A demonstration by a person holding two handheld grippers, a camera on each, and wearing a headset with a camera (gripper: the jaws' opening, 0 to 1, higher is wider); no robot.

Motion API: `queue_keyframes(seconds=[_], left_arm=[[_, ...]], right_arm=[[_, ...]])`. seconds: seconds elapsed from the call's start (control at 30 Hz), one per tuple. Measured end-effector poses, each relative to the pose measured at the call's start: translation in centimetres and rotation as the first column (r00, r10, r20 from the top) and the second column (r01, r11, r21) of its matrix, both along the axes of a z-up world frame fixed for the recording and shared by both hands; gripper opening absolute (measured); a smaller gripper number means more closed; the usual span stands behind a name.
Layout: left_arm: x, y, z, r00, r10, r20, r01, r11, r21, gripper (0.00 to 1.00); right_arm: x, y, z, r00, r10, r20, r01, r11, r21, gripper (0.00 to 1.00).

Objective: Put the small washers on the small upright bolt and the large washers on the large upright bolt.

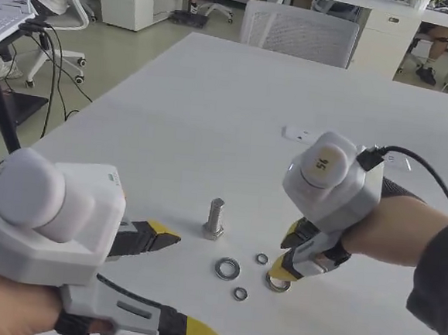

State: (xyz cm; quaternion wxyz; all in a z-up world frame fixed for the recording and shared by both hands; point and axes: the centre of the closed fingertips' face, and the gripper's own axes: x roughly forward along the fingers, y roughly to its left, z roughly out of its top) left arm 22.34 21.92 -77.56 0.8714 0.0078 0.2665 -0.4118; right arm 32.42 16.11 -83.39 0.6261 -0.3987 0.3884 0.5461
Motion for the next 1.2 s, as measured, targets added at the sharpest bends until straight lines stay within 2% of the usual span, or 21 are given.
queue_keyframes(seconds=[0.23, 0.4, 0.7, 1.2], left_arm=[[0.0, 0.0, 0.0, 1.0, -0.001, -0.002, 0.001, 1.0, 0.0, 0.86], [0.1, 0.0, -0.1, 1.0, 0.0, -0.004, 0.0, 1.0, -0.001, 0.86], [0.1, 0.0, -0.3, 1.0, -0.001, -0.006, 0.001, 1.0, 0.0, 0.86], [0.1, 0.0, -0.3, 1.0, -0.001, -0.008, 0.001, 1.0, 0.002, 0.86]], right_arm=[[1.1, 0.9, -0.5, 1.0, 0.002, 0.0, -0.002, 1.0, -0.002, 0.28], [1.7, 0.9, -1.5, 1.0, 0.003, -0.004, -0.003, 1.0, -0.03, 0.28], [2.4, 1.2, -2.8, 1.0, -0.004, -0.01, 0.004, 0.999, -0.044, 0.26], [2.5, 1.2, -4.4, 0.999, -0.012, -0.031, 0.009, 0.997, -0.078, 0.23]])
